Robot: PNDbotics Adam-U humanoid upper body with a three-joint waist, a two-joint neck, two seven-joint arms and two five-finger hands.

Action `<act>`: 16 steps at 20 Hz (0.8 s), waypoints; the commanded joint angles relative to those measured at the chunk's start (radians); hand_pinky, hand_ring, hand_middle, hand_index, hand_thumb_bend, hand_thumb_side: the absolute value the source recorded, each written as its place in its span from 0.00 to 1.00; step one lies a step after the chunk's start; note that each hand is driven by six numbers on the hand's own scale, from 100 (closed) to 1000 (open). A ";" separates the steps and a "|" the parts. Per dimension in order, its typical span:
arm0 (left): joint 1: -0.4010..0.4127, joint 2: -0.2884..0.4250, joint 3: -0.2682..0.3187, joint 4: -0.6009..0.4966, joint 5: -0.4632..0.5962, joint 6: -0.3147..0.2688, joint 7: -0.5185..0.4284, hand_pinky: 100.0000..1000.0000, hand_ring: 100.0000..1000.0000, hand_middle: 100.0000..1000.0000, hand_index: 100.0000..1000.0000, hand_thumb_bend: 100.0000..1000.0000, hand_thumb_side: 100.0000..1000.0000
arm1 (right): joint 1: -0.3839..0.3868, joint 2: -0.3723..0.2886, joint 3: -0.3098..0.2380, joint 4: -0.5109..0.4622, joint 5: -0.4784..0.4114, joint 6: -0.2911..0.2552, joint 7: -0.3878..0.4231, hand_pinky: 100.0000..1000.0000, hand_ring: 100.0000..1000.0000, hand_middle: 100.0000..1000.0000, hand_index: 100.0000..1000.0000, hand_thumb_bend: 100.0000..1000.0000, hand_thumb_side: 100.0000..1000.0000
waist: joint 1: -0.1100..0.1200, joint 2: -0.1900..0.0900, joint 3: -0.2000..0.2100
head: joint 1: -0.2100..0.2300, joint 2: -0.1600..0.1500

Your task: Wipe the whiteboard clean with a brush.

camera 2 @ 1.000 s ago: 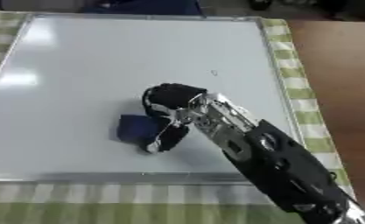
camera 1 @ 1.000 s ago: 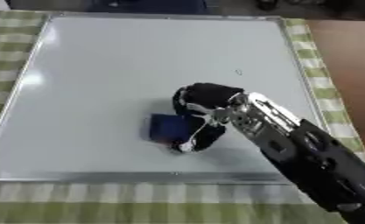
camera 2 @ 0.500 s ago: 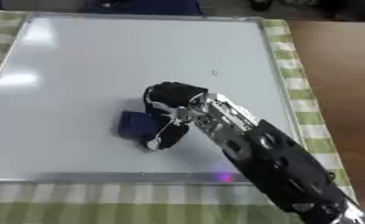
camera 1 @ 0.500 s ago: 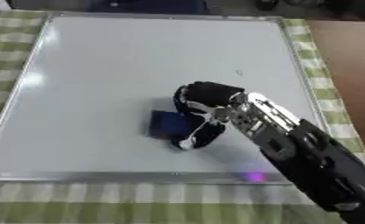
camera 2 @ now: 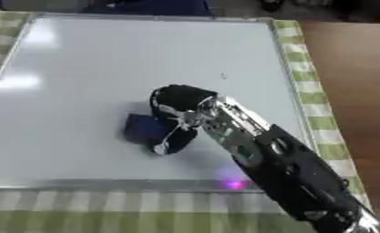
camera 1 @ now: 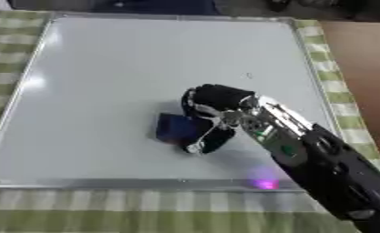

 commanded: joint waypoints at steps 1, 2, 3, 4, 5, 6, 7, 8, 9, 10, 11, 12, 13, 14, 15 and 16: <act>-0.009 0.014 0.001 -0.019 -0.001 0.000 -0.004 0.57 0.77 0.75 0.58 0.16 1.00 | -0.009 -0.023 -0.018 -0.022 -0.017 0.004 -0.006 0.53 0.57 0.40 0.00 0.18 0.21 | 0.002 -0.016 -0.001 | 0.001 -0.014; -0.009 0.015 0.002 -0.019 -0.001 0.000 -0.004 0.57 0.77 0.75 0.58 0.16 1.00 | -0.009 -0.026 -0.020 -0.025 -0.020 0.006 -0.006 0.53 0.57 0.40 0.00 0.15 0.20 | 0.002 -0.017 -0.002 | 0.002 -0.013; -0.010 0.015 0.002 -0.019 -0.001 0.000 -0.004 0.57 0.77 0.75 0.58 0.16 1.00 | -0.009 -0.028 -0.022 -0.028 -0.022 0.007 -0.006 0.53 0.57 0.39 0.00 0.15 0.20 | 0.002 -0.018 -0.002 | 0.002 -0.013; -0.010 0.015 0.002 -0.019 -0.001 -0.001 -0.004 0.57 0.77 0.75 0.58 0.16 1.00 | -0.009 -0.031 -0.024 -0.030 -0.023 0.008 -0.005 0.53 0.57 0.38 0.00 0.15 0.20 | 0.002 -0.018 -0.002 | 0.002 -0.013; -0.010 0.015 0.002 -0.019 -0.001 -0.001 -0.004 0.57 0.77 0.75 0.58 0.16 1.00 | -0.010 -0.035 -0.027 -0.033 -0.025 0.010 -0.005 0.53 0.57 0.37 0.00 0.15 0.20 | 0.002 -0.019 -0.002 | 0.003 -0.014; -0.010 0.016 0.002 -0.019 0.000 -0.001 -0.004 0.57 0.77 0.75 0.58 0.16 1.00 | -0.010 -0.038 -0.030 -0.036 -0.026 0.011 -0.006 0.53 0.56 0.37 0.00 0.15 0.20 | 0.003 -0.019 -0.002 | 0.004 -0.014; -0.010 0.016 0.002 -0.019 0.000 -0.001 -0.004 0.57 0.77 0.75 0.58 0.16 1.00 | -0.010 -0.042 -0.033 -0.038 -0.027 0.012 -0.007 0.53 0.56 0.36 0.00 0.14 0.20 | 0.003 -0.020 -0.002 | 0.004 -0.015; -0.010 0.016 0.002 -0.019 0.000 -0.001 -0.004 0.57 0.77 0.75 0.58 0.16 1.00 | -0.009 -0.046 -0.036 -0.041 -0.028 0.013 -0.008 0.53 0.56 0.36 0.00 0.14 0.20 | 0.002 -0.020 -0.002 | 0.005 -0.015; -0.010 0.016 0.002 -0.019 0.000 -0.001 -0.004 0.57 0.77 0.75 0.58 0.16 1.00 | -0.009 -0.050 -0.039 -0.044 -0.028 0.015 -0.009 0.53 0.56 0.35 0.00 0.14 0.20 | 0.002 -0.021 -0.003 | 0.006 -0.015; -0.009 0.017 0.002 -0.019 0.000 -0.001 -0.004 0.57 0.77 0.75 0.58 0.16 1.00 | -0.008 -0.054 -0.042 -0.046 -0.030 0.016 -0.010 0.52 0.56 0.34 0.00 0.14 0.20 | 0.002 -0.021 -0.003 | 0.006 -0.015; -0.009 0.017 0.002 -0.019 0.000 -0.001 -0.004 0.57 0.77 0.75 0.58 0.16 1.00 | -0.007 -0.058 -0.045 -0.049 -0.030 0.018 -0.012 0.52 0.56 0.33 0.00 0.14 0.20 | 0.001 -0.022 -0.004 | 0.006 -0.015; -0.009 0.017 0.002 -0.019 0.000 -0.001 -0.004 0.57 0.77 0.75 0.58 0.16 1.00 | -0.006 -0.062 -0.048 -0.051 -0.031 0.019 -0.014 0.52 0.56 0.32 0.00 0.13 0.20 | 0.001 -0.022 -0.005 | 0.007 -0.015; -0.009 0.017 0.002 -0.019 -0.001 -0.001 -0.004 0.57 0.77 0.75 0.58 0.16 1.00 | -0.004 -0.066 -0.050 -0.053 -0.032 0.020 -0.016 0.52 0.56 0.31 0.00 0.13 0.20 | 0.001 -0.023 -0.006 | 0.008 -0.016; -0.010 0.018 0.002 -0.019 -0.001 -0.001 -0.004 0.57 0.77 0.75 0.58 0.16 1.00 | -0.003 -0.070 -0.053 -0.054 -0.033 0.022 -0.019 0.52 0.56 0.30 0.00 0.13 0.19 | 0.000 -0.023 -0.007 | 0.008 -0.016; -0.010 0.018 0.002 -0.019 -0.001 0.000 -0.004 0.57 0.77 0.75 0.58 0.16 1.00 | -0.001 -0.074 -0.057 -0.056 -0.034 0.024 -0.021 0.52 0.56 0.30 0.00 0.12 0.19 | 0.000 -0.024 -0.008 | 0.009 -0.018; -0.010 0.018 0.002 -0.019 -0.001 0.000 -0.004 0.57 0.77 0.75 0.58 0.16 1.00 | 0.001 -0.078 -0.060 -0.057 -0.036 0.026 -0.024 0.52 0.56 0.29 0.00 0.12 0.19 | 0.000 -0.024 -0.009 | 0.010 -0.019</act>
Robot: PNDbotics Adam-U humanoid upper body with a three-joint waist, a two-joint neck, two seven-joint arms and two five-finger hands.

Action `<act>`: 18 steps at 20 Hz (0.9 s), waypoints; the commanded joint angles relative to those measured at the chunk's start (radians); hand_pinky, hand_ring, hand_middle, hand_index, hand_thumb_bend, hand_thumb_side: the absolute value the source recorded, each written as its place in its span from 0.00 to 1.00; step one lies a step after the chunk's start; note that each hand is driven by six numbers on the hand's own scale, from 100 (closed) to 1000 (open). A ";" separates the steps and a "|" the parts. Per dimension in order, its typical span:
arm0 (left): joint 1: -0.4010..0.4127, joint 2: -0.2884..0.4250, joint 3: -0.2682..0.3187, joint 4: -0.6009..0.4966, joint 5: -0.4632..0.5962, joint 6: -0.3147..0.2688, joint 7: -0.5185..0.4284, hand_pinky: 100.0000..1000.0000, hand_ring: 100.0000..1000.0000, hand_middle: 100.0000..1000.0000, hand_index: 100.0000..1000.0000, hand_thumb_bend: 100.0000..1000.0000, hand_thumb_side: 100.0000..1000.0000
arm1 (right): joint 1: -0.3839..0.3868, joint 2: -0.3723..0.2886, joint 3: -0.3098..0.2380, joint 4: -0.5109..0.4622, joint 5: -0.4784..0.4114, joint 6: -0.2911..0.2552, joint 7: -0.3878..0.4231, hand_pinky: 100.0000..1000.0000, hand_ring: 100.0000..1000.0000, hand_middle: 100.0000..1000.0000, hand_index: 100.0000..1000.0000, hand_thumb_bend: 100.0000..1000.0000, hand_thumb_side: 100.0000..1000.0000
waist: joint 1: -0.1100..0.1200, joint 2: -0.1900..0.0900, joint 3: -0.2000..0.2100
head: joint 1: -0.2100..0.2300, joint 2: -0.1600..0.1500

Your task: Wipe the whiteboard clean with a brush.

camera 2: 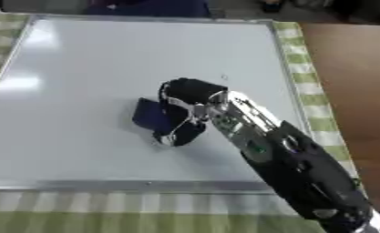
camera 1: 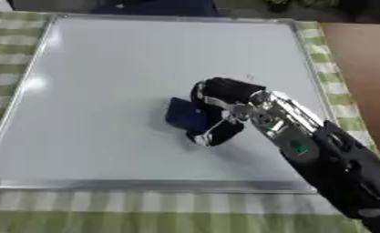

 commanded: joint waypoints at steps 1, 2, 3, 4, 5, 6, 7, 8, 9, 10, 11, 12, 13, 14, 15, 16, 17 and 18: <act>-0.010 0.018 0.002 -0.019 -0.001 0.000 -0.003 0.57 0.77 0.75 0.58 0.16 1.00 | -0.006 -0.036 -0.023 -0.028 -0.009 0.008 -0.011 0.51 0.56 0.28 0.00 0.12 0.19 | 0.002 -0.023 -0.002 | 0.006 -0.012; -0.009 0.019 0.002 -0.019 -0.001 0.000 -0.002 0.57 0.77 0.75 0.58 0.16 1.00 | -0.004 -0.041 -0.027 -0.028 -0.009 0.010 -0.014 0.51 0.56 0.28 0.00 0.12 0.19 | 0.002 -0.024 -0.002 | 0.007 -0.012; -0.008 0.019 0.002 -0.019 -0.002 0.000 -0.002 0.57 0.77 0.75 0.58 0.16 1.00 | -0.002 -0.048 -0.030 -0.028 -0.009 0.012 -0.018 0.51 0.56 0.28 0.00 0.09 0.17 | 0.002 -0.024 -0.002 | 0.008 -0.013; -0.008 0.019 0.002 -0.019 -0.002 0.000 -0.002 0.57 0.77 0.75 0.58 0.16 1.00 | 0.000 -0.054 -0.034 -0.028 -0.008 0.013 -0.021 0.51 0.56 0.28 0.00 0.12 0.18 | 0.001 -0.024 -0.002 | 0.009 -0.014; -0.008 0.020 0.002 -0.019 -0.002 0.000 -0.002 0.57 0.77 0.75 0.58 0.16 1.00 | 0.001 -0.061 -0.038 -0.027 -0.008 0.015 -0.025 0.51 0.56 0.27 0.00 0.11 0.18 | 0.001 -0.025 -0.003 | 0.010 -0.014; -0.009 0.020 0.002 -0.019 -0.002 0.000 -0.002 0.57 0.77 0.75 0.58 0.16 1.00 | 0.003 -0.068 -0.043 -0.026 -0.008 0.016 -0.028 0.51 0.56 0.27 0.00 0.11 0.18 | 0.001 -0.025 -0.003 | 0.011 -0.015; -0.009 0.020 0.002 -0.019 -0.002 0.000 -0.002 0.57 0.77 0.75 0.58 0.16 1.00 | 0.005 -0.076 -0.048 -0.026 -0.010 0.018 -0.031 0.51 0.56 0.27 0.00 0.11 0.18 | 0.001 -0.025 -0.003 | 0.012 -0.016; -0.009 0.020 0.002 -0.019 -0.002 0.000 -0.002 0.57 0.77 0.75 0.58 0.16 1.00 | 0.006 -0.082 -0.053 -0.025 -0.013 0.020 -0.033 0.51 0.56 0.27 0.00 0.11 0.19 | 0.002 -0.025 -0.003 | 0.012 -0.017; -0.008 0.021 0.003 -0.019 -0.002 0.000 -0.001 0.57 0.77 0.75 0.58 0.16 1.00 | 0.008 -0.090 -0.060 -0.025 -0.017 0.023 -0.035 0.51 0.56 0.27 0.00 0.11 0.19 | 0.002 -0.025 -0.003 | 0.013 -0.018; -0.008 0.020 0.003 -0.019 -0.003 0.000 -0.001 0.57 0.77 0.75 0.58 0.16 1.00 | 0.010 -0.098 -0.067 -0.025 -0.022 0.027 -0.037 0.51 0.56 0.27 0.00 0.11 0.19 | 0.002 -0.024 -0.003 | 0.013 -0.018; -0.007 0.020 0.003 -0.019 -0.003 0.001 -0.001 0.57 0.77 0.75 0.58 0.16 1.00 | 0.012 -0.106 -0.075 -0.024 -0.028 0.031 -0.039 0.51 0.56 0.27 0.00 0.06 0.18 | 0.002 -0.024 -0.003 | 0.014 -0.019; -0.007 0.020 0.003 -0.019 -0.003 0.001 -0.001 0.57 0.77 0.75 0.58 0.16 1.00 | 0.013 -0.113 -0.082 -0.024 -0.034 0.036 -0.040 0.51 0.56 0.27 0.00 0.11 0.19 | 0.002 -0.023 -0.003 | 0.015 -0.019; -0.007 0.020 0.003 -0.019 -0.003 0.001 -0.001 0.57 0.77 0.75 0.58 0.16 1.00 | 0.015 -0.121 -0.091 -0.023 -0.041 0.042 -0.041 0.51 0.55 0.27 0.00 0.11 0.20 | 0.002 -0.022 -0.003 | 0.016 -0.021; -0.007 0.020 0.003 -0.019 -0.003 0.001 -0.001 0.57 0.77 0.75 0.58 0.16 1.00 | 0.017 -0.129 -0.100 -0.022 -0.049 0.048 -0.042 0.51 0.55 0.27 0.00 0.10 0.20 | 0.002 -0.021 -0.002 | 0.017 -0.022; -0.007 0.020 0.003 -0.019 -0.004 0.001 -0.001 0.57 0.77 0.75 0.58 0.16 1.00 | 0.018 -0.140 -0.111 -0.020 -0.057 0.055 -0.044 0.51 0.55 0.27 0.00 0.04 0.19 | 0.002 -0.020 -0.002 | 0.019 -0.024; -0.007 0.020 0.003 -0.019 -0.004 0.001 -0.001 0.57 0.77 0.75 0.58 0.16 1.00 | 0.018 -0.149 -0.121 -0.017 -0.066 0.061 -0.045 0.51 0.55 0.27 0.00 0.10 0.20 | 0.002 -0.019 -0.001 | 0.019 -0.025; -0.008 0.020 0.003 -0.019 -0.004 0.001 -0.001 0.57 0.77 0.75 0.58 0.16 1.00 | 0.018 -0.158 -0.132 -0.012 -0.075 0.069 -0.046 0.51 0.55 0.27 0.00 0.10 0.20 | 0.002 -0.018 -0.001 | 0.020 -0.026; -0.008 0.020 0.003 -0.019 -0.004 0.001 -0.001 0.57 0.77 0.75 0.58 0.16 1.00 | 0.017 -0.167 -0.142 -0.005 -0.085 0.075 -0.045 0.51 0.55 0.27 0.00 0.10 0.20 | 0.002 -0.016 0.000 | 0.020 -0.027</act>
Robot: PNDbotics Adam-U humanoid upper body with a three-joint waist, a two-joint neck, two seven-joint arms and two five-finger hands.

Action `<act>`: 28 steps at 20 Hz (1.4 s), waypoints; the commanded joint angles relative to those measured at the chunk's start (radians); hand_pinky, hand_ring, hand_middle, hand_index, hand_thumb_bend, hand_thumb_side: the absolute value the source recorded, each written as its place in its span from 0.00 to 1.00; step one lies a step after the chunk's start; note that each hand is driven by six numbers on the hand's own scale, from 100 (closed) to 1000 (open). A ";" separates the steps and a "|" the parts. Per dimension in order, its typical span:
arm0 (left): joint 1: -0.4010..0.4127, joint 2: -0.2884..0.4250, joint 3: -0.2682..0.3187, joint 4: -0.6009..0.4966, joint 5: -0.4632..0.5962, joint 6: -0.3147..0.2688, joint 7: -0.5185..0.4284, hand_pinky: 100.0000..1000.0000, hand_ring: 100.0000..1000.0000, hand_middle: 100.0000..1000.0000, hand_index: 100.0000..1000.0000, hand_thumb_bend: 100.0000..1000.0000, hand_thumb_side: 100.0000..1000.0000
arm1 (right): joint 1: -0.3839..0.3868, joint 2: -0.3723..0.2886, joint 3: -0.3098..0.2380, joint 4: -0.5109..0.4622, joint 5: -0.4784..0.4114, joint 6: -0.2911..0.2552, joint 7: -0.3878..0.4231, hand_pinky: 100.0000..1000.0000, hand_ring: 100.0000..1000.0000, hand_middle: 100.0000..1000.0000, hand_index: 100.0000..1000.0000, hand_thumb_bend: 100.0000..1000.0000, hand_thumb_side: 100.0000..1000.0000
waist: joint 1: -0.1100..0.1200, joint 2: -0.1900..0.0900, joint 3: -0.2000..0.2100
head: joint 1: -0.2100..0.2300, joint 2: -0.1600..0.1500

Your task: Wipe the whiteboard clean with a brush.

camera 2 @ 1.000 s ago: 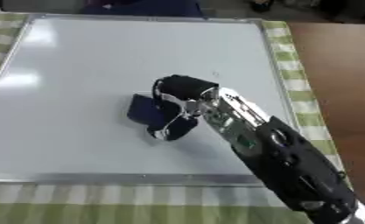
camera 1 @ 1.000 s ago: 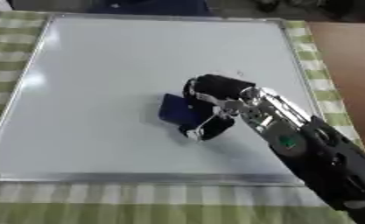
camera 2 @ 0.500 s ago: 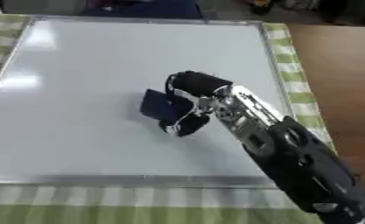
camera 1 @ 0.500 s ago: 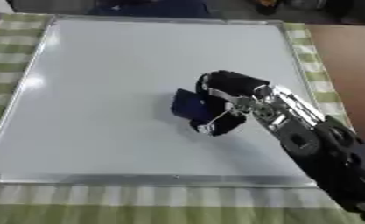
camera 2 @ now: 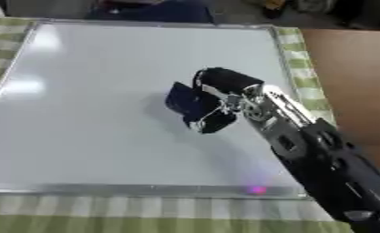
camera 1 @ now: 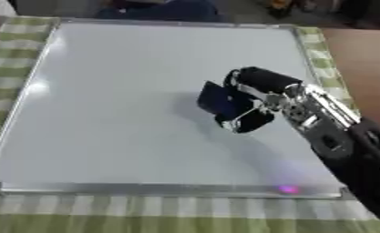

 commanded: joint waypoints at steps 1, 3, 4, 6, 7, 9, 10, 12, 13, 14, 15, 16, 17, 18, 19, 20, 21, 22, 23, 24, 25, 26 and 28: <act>-0.008 0.020 0.003 -0.019 -0.004 0.001 -0.001 0.57 0.77 0.75 0.58 0.16 1.00 | -0.014 -0.056 -0.045 0.009 -0.038 0.023 -0.002 0.51 0.55 0.27 0.00 0.10 0.20 | 0.003 -0.014 0.003 | 0.003 -0.016; -0.009 0.020 0.002 -0.019 -0.004 0.001 -0.001 0.57 0.77 0.75 0.58 0.16 1.00 | -0.023 -0.073 -0.064 0.031 -0.059 0.035 0.000 0.51 0.55 0.27 0.00 0.10 0.20 | 0.003 -0.011 0.007 | 0.001 -0.020; -0.010 0.020 0.002 -0.019 -0.004 0.001 -0.002 0.57 0.77 0.75 0.58 0.16 1.00 | -0.030 -0.080 -0.072 0.042 -0.067 0.039 0.000 0.51 0.55 0.27 0.00 0.10 0.21 | 0.004 -0.009 0.010 | -0.001 -0.023; -0.011 0.020 0.002 -0.019 -0.004 0.000 -0.002 0.57 0.77 0.75 0.58 0.15 1.00 | -0.043 -0.095 -0.087 0.066 -0.075 0.045 -0.005 0.51 0.55 0.27 0.00 0.11 0.21 | 0.005 -0.005 0.014 | -0.005 -0.027; -0.011 0.020 0.001 -0.019 -0.004 0.001 -0.003 0.57 0.77 0.75 0.58 0.15 1.00 | -0.049 -0.101 -0.093 0.081 -0.077 0.048 -0.008 0.51 0.55 0.27 0.00 0.10 0.21 | 0.006 -0.003 0.017 | -0.008 -0.029; -0.012 0.019 0.000 -0.019 -0.004 0.001 -0.004 0.57 0.77 0.75 0.58 0.15 1.00 | -0.061 -0.113 -0.103 0.114 -0.082 0.051 -0.011 0.51 0.55 0.27 0.00 0.10 0.21 | 0.007 0.003 0.022 | -0.016 -0.034; -0.013 0.019 0.000 -0.019 -0.004 0.001 -0.005 0.57 0.77 0.75 0.58 0.15 1.00 | -0.069 -0.116 -0.108 0.133 -0.086 0.052 -0.010 0.51 0.56 0.28 0.00 0.10 0.21 | 0.007 0.006 0.024 | -0.019 -0.037; -0.015 0.018 -0.001 -0.019 -0.003 0.001 -0.006 0.57 0.77 0.75 0.58 0.15 1.00 | -0.084 -0.118 -0.118 0.173 -0.097 0.054 -0.004 0.51 0.55 0.28 0.00 0.10 0.20 | 0.008 0.013 0.028 | -0.025 -0.041; -0.017 0.017 -0.002 -0.019 -0.003 0.001 -0.007 0.57 0.77 0.75 0.58 0.15 1.00 | -0.091 -0.118 -0.124 0.192 -0.102 0.056 -0.001 0.51 0.55 0.28 0.00 0.10 0.20 | 0.009 0.016 0.029 | -0.028 -0.043; -0.018 0.017 -0.002 -0.019 -0.003 0.000 -0.007 0.57 0.77 0.75 0.58 0.15 1.00 | -0.099 -0.118 -0.129 0.210 -0.106 0.059 0.001 0.51 0.55 0.28 0.00 0.10 0.20 | 0.010 0.019 0.031 | -0.030 -0.045; -0.019 0.017 -0.002 -0.019 -0.003 0.000 -0.008 0.57 0.78 0.75 0.58 0.14 1.00 | -0.105 -0.118 -0.133 0.224 -0.109 0.060 0.002 0.51 0.55 0.28 0.00 0.10 0.20 | 0.011 0.022 0.032 | -0.032 -0.047; -0.019 0.017 -0.002 -0.019 -0.003 0.000 -0.008 0.57 0.78 0.76 0.58 0.14 1.00 | -0.113 -0.119 -0.138 0.240 -0.111 0.062 0.003 0.51 0.55 0.28 0.00 0.10 0.21 | 0.012 0.026 0.033 | -0.034 -0.048; -0.019 0.017 -0.003 -0.019 -0.003 0.000 -0.009 0.57 0.78 0.76 0.58 0.14 1.00 | -0.121 -0.120 -0.141 0.254 -0.112 0.063 0.003 0.51 0.55 0.28 0.00 0.10 0.21 | 0.012 0.029 0.034 | -0.036 -0.049; -0.019 0.017 -0.003 -0.019 -0.003 0.000 -0.009 0.57 0.78 0.76 0.58 0.14 1.00 | -0.128 -0.121 -0.144 0.265 -0.111 0.063 0.002 0.51 0.56 0.28 0.00 0.10 0.21 | 0.013 0.032 0.035 | -0.039 -0.051; -0.020 0.017 -0.003 -0.019 -0.004 0.001 -0.009 0.57 0.78 0.76 0.58 0.14 1.00 | -0.134 -0.122 -0.146 0.275 -0.110 0.061 0.000 0.51 0.56 0.28 0.00 0.10 0.21 | 0.013 0.035 0.035 | -0.041 -0.053; -0.020 0.017 -0.004 -0.019 -0.004 0.001 -0.010 0.57 0.78 0.76 0.57 0.14 1.00 | -0.140 -0.123 -0.149 0.282 -0.111 0.059 0.000 0.51 0.56 0.28 0.00 0.10 0.21 | 0.013 0.038 0.035 | -0.042 -0.055; -0.021 0.017 -0.004 -0.019 -0.004 0.001 -0.010 0.57 0.78 0.76 0.57 0.14 1.00 | -0.144 -0.123 -0.151 0.289 -0.111 0.058 -0.001 0.51 0.56 0.28 0.00 0.10 0.21 | 0.014 0.040 0.034 | -0.043 -0.056; -0.022 0.017 -0.004 -0.019 -0.004 0.000 -0.010 0.57 0.78 0.76 0.57 0.14 1.00 | -0.146 -0.122 -0.152 0.294 -0.111 0.056 -0.001 0.51 0.55 0.28 0.00 0.10 0.21 | 0.015 0.042 0.033 | -0.044 -0.057; -0.022 0.017 -0.004 -0.019 -0.004 0.000 -0.010 0.57 0.78 0.76 0.57 0.14 1.00 | -0.148 -0.122 -0.153 0.298 -0.112 0.054 -0.001 0.51 0.55 0.28 0.00 0.10 0.21 | 0.015 0.043 0.033 | -0.045 -0.057; -0.023 0.017 -0.004 -0.019 -0.004 0.000 -0.010 0.57 0.78 0.76 0.57 0.14 1.00 | -0.150 -0.121 -0.153 0.302 -0.112 0.053 0.000 0.51 0.56 0.28 0.00 0.10 0.21 | 0.016 0.044 0.032 | -0.047 -0.056; -0.024 0.017 -0.004 -0.019 -0.004 0.000 -0.011 0.57 0.78 0.76 0.57 0.14 1.00 | -0.151 -0.120 -0.152 0.305 -0.111 0.052 0.000 0.51 0.56 0.28 0.00 0.10 0.22 | 0.016 0.045 0.032 | -0.049 -0.054; -0.024 0.017 -0.005 -0.019 -0.004 0.000 -0.011 0.57 0.78 0.76 0.57 0.14 1.00 | -0.151 -0.118 -0.152 0.308 -0.110 0.051 -0.001 0.51 0.56 0.28 0.00 0.10 0.22 | 0.016 0.045 0.032 | -0.053 -0.052; -0.024 0.017 -0.005 -0.019 -0.003 0.000 -0.011 0.57 0.78 0.76 0.57 0.14 1.00 | -0.153 -0.117 -0.152 0.318 -0.105 0.050 -0.004 0.51 0.56 0.28 0.00 0.10 0.22 | 0.017 0.045 0.033 | -0.064 -0.051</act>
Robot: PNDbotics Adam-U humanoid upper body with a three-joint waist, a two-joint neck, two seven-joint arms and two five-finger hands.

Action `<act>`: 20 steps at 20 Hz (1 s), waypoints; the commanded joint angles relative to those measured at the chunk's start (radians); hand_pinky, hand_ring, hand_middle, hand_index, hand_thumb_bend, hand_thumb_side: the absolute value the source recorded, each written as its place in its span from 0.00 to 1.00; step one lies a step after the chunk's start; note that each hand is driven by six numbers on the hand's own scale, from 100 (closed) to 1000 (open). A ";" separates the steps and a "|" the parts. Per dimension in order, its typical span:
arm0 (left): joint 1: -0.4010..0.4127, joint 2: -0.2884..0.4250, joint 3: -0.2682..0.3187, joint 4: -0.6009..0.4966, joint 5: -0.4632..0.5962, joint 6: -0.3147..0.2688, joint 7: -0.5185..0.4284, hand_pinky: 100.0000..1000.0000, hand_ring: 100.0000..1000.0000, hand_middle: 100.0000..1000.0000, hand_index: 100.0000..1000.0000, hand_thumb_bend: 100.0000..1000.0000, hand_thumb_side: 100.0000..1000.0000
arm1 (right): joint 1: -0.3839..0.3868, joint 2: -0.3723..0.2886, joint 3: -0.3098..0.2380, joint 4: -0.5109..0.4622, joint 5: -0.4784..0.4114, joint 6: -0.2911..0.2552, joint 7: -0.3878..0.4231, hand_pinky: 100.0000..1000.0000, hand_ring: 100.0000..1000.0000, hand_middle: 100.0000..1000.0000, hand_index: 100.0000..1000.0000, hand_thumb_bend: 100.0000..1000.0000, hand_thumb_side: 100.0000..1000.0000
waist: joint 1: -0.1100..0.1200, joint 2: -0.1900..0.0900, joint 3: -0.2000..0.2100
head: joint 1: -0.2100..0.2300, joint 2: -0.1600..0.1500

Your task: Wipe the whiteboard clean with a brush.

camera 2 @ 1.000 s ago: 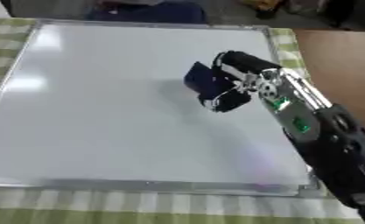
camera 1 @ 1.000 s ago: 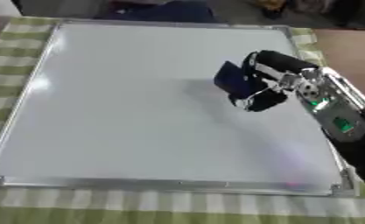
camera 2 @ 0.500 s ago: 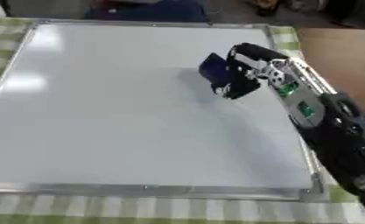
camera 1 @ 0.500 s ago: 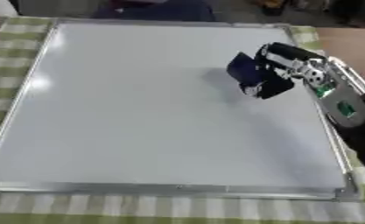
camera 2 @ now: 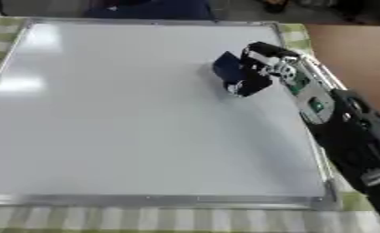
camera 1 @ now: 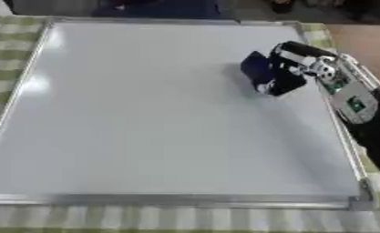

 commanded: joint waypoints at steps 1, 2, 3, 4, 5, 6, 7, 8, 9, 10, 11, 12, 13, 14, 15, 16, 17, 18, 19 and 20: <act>-0.012 0.017 -0.001 -0.019 -0.003 -0.001 -0.004 0.57 0.78 0.76 0.57 0.14 1.00 | -0.021 -0.028 -0.014 0.011 0.003 -0.002 -0.008 0.51 0.56 0.28 0.00 0.10 0.22 | 0.004 -0.019 0.001 | -0.020 -0.006; -0.012 0.017 -0.001 -0.019 -0.003 -0.001 -0.004 0.57 0.78 0.76 0.57 0.14 1.00 | -0.022 -0.027 -0.017 0.021 0.006 -0.002 -0.011 0.51 0.56 0.28 0.00 0.10 0.22 | 0.003 -0.020 0.002 | -0.030 -0.006; -0.012 0.017 -0.001 -0.019 -0.003 -0.001 -0.004 0.57 0.78 0.76 0.57 0.14 1.00 | -0.024 -0.026 -0.019 0.031 0.009 -0.002 -0.014 0.52 0.56 0.29 0.00 0.11 0.22 | 0.003 -0.020 0.003 | -0.038 -0.006; -0.011 0.016 -0.001 -0.019 -0.003 -0.001 -0.005 0.57 0.78 0.76 0.57 0.13 1.00 | -0.025 -0.025 -0.021 0.040 0.012 -0.003 -0.016 0.52 0.56 0.29 0.00 0.11 0.22 | 0.003 -0.020 0.003 | -0.045 -0.008; -0.011 0.016 -0.001 -0.019 -0.002 0.000 -0.005 0.57 0.78 0.76 0.57 0.13 1.00 | -0.026 -0.024 -0.023 0.048 0.015 -0.005 -0.017 0.52 0.56 0.29 0.00 0.11 0.22 | 0.003 -0.020 0.003 | -0.049 -0.010; -0.011 0.016 -0.001 -0.019 -0.003 0.000 -0.005 0.57 0.78 0.76 0.57 0.13 1.00 | -0.026 -0.023 -0.023 0.055 0.017 -0.007 -0.018 0.52 0.56 0.29 0.00 0.11 0.22 | 0.003 -0.019 0.002 | -0.052 -0.011; -0.011 0.016 -0.001 -0.019 -0.003 0.000 -0.006 0.57 0.78 0.76 0.57 0.13 1.00 | -0.027 -0.022 -0.024 0.062 0.019 -0.009 -0.019 0.52 0.56 0.29 0.00 0.11 0.22 | 0.003 -0.019 0.002 | -0.054 -0.013; -0.011 0.016 -0.001 -0.019 -0.002 0.000 -0.006 0.57 0.78 0.76 0.57 0.13 1.00 | -0.027 -0.021 -0.025 0.068 0.021 -0.011 -0.019 0.52 0.56 0.29 0.00 0.11 0.22 | 0.004 -0.019 0.002 | -0.057 -0.014; -0.011 0.016 -0.001 -0.019 -0.002 0.000 -0.006 0.57 0.78 0.76 0.57 0.13 1.00 | -0.027 -0.021 -0.026 0.073 0.022 -0.013 -0.020 0.52 0.57 0.29 0.00 0.11 0.23 | 0.004 -0.018 0.003 | -0.058 -0.016; -0.012 0.016 -0.001 -0.019 -0.002 0.000 -0.006 0.57 0.78 0.76 0.57 0.13 1.00 | -0.027 -0.020 -0.026 0.078 0.024 -0.016 -0.020 0.52 0.57 0.29 0.00 0.11 0.23 | 0.004 -0.018 0.004 | -0.059 -0.017; -0.012 0.015 -0.001 -0.019 -0.002 0.000 -0.006 0.57 0.78 0.76 0.57 0.13 1.00 | -0.027 -0.020 -0.026 0.082 0.026 -0.020 -0.019 0.52 0.57 0.29 0.00 0.12 0.23 | 0.004 -0.017 0.004 | -0.059 -0.018; -0.013 0.015 -0.002 -0.019 -0.002 0.000 -0.006 0.57 0.78 0.76 0.57 0.13 1.00 | -0.028 -0.021 -0.026 0.085 0.029 -0.024 -0.019 0.53 0.57 0.29 0.00 0.12 0.23 | 0.004 -0.016 0.005 | -0.058 -0.018; -0.013 0.015 -0.002 -0.019 -0.002 0.000 -0.007 0.57 0.78 0.76 0.57 0.13 1.00 | -0.028 -0.021 -0.026 0.088 0.034 -0.027 -0.020 0.53 0.57 0.29 0.00 0.12 0.23 | 0.004 -0.015 0.005 | -0.058 -0.018; -0.014 0.015 -0.002 -0.019 -0.002 0.000 -0.007 0.57 0.78 0.76 0.57 0.13 1.00 | -0.028 -0.022 -0.027 0.092 0.040 -0.030 -0.023 0.53 0.57 0.29 0.00 0.12 0.23 | 0.005 -0.015 0.005 | -0.058 -0.019; -0.014 0.015 -0.002 -0.019 -0.002 0.000 -0.007 0.57 0.78 0.76 0.57 0.13 1.00 | -0.029 -0.022 -0.028 0.096 0.046 -0.032 -0.025 0.53 0.57 0.29 0.00 0.12 0.23 | 0.005 -0.014 0.005 | -0.057 -0.019; -0.014 0.015 -0.002 -0.019 -0.002 0.000 -0.007 0.57 0.78 0.76 0.57 0.13 1.00 | -0.029 -0.022 -0.030 0.100 0.051 -0.034 -0.027 0.53 0.57 0.29 0.00 0.11 0.22 | 0.006 -0.013 0.005 | -0.057 -0.019; -0.014 0.015 -0.002 -0.019 -0.001 0.000 -0.007 0.57 0.78 0.76 0.57 0.13 1.00 | -0.030 -0.023 -0.031 0.103 0.055 -0.035 -0.030 0.53 0.57 0.29 0.00 0.11 0.22 | 0.006 -0.013 0.005 | -0.057 -0.020; -0.015 0.015 -0.003 -0.019 -0.001 0.000 -0.008 0.57 0.78 0.76 0.57 0.13 1.00 | -0.030 -0.023 -0.032 0.106 0.057 -0.037 -0.032 0.53 0.57 0.29 0.00 0.11 0.22 | 0.006 -0.013 0.005 | -0.056 -0.020; -0.015 0.015 -0.003 -0.019 -0.001 0.000 -0.008 0.57 0.78 0.76 0.57 0.13 1.00 | -0.030 -0.023 -0.033 0.108 0.059 -0.038 -0.033 0.53 0.57 0.29 0.00 0.11 0.22 | 0.006 -0.012 0.005 | -0.056 -0.020; -0.015 0.015 -0.003 -0.019 -0.001 0.000 -0.008 0.57 0.78 0.76 0.57 0.13 1.00 | -0.029 -0.024 -0.033 0.112 0.061 -0.040 -0.031 0.54 0.59 0.32 0.00 0.12 0.23 | 0.005 -0.012 0.005 | -0.055 -0.019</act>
